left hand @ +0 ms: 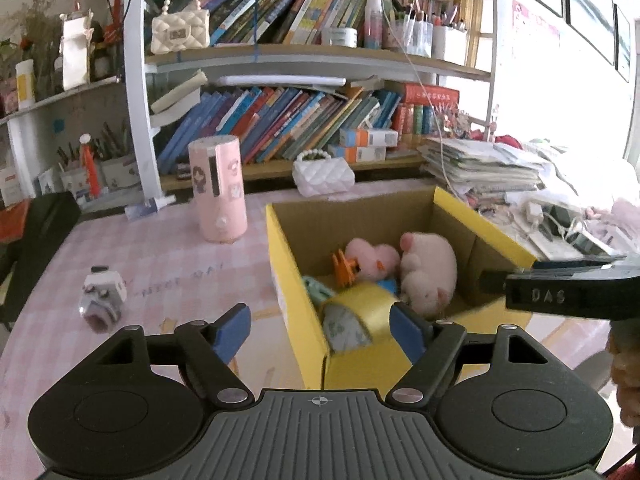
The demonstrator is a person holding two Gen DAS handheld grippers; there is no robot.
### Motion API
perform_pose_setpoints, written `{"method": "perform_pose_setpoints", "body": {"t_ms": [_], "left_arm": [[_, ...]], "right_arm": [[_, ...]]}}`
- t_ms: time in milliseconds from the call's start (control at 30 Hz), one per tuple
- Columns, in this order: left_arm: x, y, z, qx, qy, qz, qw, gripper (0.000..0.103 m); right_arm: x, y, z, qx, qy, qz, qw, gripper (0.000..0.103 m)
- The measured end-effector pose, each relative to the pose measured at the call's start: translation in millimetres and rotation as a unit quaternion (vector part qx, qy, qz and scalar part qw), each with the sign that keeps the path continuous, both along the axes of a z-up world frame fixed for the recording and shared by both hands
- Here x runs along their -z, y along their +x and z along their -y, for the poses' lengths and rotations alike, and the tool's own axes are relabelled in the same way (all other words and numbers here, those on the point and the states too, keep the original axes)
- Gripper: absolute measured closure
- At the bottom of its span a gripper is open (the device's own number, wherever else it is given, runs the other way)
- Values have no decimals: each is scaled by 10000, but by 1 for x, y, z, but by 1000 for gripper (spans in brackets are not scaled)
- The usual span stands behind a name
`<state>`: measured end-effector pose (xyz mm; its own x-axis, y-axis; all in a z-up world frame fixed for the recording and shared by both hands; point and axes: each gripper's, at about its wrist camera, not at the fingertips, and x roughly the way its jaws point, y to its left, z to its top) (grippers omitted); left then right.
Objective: Organize objects
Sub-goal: 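Withdraw both tools from the box and move toward the toy car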
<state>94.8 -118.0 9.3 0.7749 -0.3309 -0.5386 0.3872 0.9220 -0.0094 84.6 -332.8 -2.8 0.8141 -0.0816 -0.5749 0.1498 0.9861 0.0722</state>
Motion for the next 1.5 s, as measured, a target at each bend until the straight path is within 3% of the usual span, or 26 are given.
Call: {"method": "perform_pose_setpoints", "body": {"t_ms": [67, 500, 1033, 1500], "left_arm": [[4, -6, -7, 12, 39, -75, 10000, 24], [18, -42, -52, 50, 292, -391, 9988, 22], [33, -75, -105, -99, 420, -784, 9960, 21], [31, -101, -156, -607, 472, -791, 9939, 18]], "right_arm": [[-1, -10, -11, 52, -200, 38, 9998, 39], [26, -56, -59, 290, 198, -675, 9971, 37], [45, -91, -129, -224, 200, -1089, 9936, 33], [47, -98, -183, -869, 181, -1138, 9895, 29]]}}
